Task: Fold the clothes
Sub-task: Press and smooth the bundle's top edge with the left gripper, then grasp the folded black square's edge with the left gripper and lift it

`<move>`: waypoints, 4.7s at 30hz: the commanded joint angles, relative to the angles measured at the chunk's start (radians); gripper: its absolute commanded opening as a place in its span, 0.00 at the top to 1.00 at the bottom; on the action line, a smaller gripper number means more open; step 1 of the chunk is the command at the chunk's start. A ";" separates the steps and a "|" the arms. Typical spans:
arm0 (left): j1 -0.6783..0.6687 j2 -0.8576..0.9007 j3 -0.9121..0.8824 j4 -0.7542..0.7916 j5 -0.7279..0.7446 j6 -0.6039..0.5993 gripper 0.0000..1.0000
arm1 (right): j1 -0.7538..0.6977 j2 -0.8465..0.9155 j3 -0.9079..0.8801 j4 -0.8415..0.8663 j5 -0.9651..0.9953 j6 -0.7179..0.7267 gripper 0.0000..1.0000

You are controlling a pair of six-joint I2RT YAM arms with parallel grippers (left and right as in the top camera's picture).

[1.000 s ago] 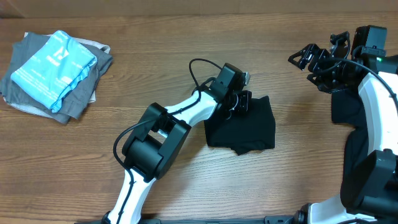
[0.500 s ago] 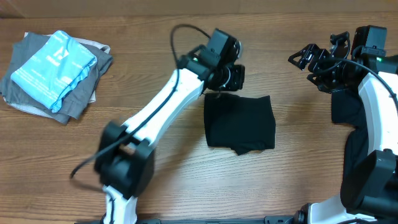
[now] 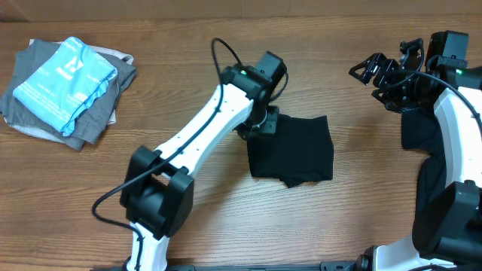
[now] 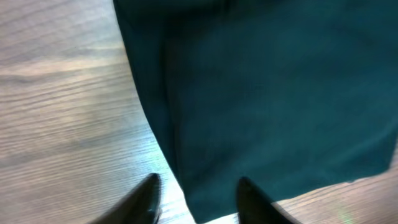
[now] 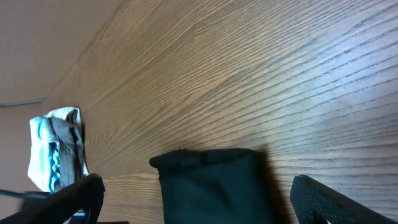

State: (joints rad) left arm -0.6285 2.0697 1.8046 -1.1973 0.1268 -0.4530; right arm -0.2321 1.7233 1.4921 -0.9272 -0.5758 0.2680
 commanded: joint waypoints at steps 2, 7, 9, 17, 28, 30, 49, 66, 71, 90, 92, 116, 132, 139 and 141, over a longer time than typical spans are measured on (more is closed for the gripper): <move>-0.026 0.042 -0.007 -0.028 0.011 -0.021 0.35 | 0.001 -0.006 0.006 0.005 -0.001 -0.007 0.00; -0.023 0.068 -0.012 -0.002 0.007 -0.048 0.25 | 0.001 -0.006 0.006 0.005 -0.001 -0.007 0.00; -0.023 0.068 -0.012 0.036 0.000 -0.022 0.30 | 0.001 -0.006 0.006 0.005 -0.001 -0.007 0.00; -0.011 0.068 -0.008 0.163 -0.243 0.126 0.38 | 0.001 -0.006 0.006 0.005 -0.001 -0.007 0.00; 0.058 0.069 -0.014 0.417 -0.286 0.132 0.62 | 0.001 -0.006 0.006 0.005 -0.001 -0.007 0.00; 0.065 0.069 -0.018 0.445 -0.279 0.131 0.68 | 0.001 -0.006 0.006 0.005 -0.001 -0.007 0.00; 0.067 0.245 -0.035 0.407 -0.218 0.133 0.88 | 0.001 -0.006 0.006 0.005 -0.001 -0.007 0.00; 0.067 0.216 -0.035 0.072 -0.055 0.202 0.91 | 0.001 -0.006 0.006 0.005 -0.001 -0.007 0.00; 0.068 0.155 -0.035 0.077 -0.108 0.183 0.78 | 0.001 -0.006 0.006 0.005 -0.001 -0.007 0.00; 0.044 0.157 -0.036 0.229 -0.095 0.148 0.75 | 0.001 -0.006 0.006 0.005 -0.001 -0.007 0.00; 0.044 0.157 -0.036 0.217 -0.071 0.145 0.77 | 0.001 -0.006 0.006 0.005 -0.001 -0.007 0.00; 0.025 0.167 -0.192 0.121 0.163 0.113 0.77 | 0.001 -0.006 0.006 0.005 -0.001 -0.007 0.00; 0.013 0.063 -0.037 -0.108 -0.026 0.064 0.61 | 0.001 -0.006 0.006 0.005 -0.001 -0.007 0.00; 0.002 -0.061 0.019 -0.074 -0.021 0.128 0.23 | 0.001 -0.006 0.006 0.005 -0.001 -0.007 0.00; -0.002 -0.068 0.019 -0.066 0.006 0.177 0.04 | 0.001 -0.006 0.006 0.005 -0.001 -0.007 0.00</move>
State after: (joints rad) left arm -0.6224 2.0502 1.7992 -1.2713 0.1162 -0.3462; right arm -0.2321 1.7233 1.4921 -0.9272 -0.5758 0.2680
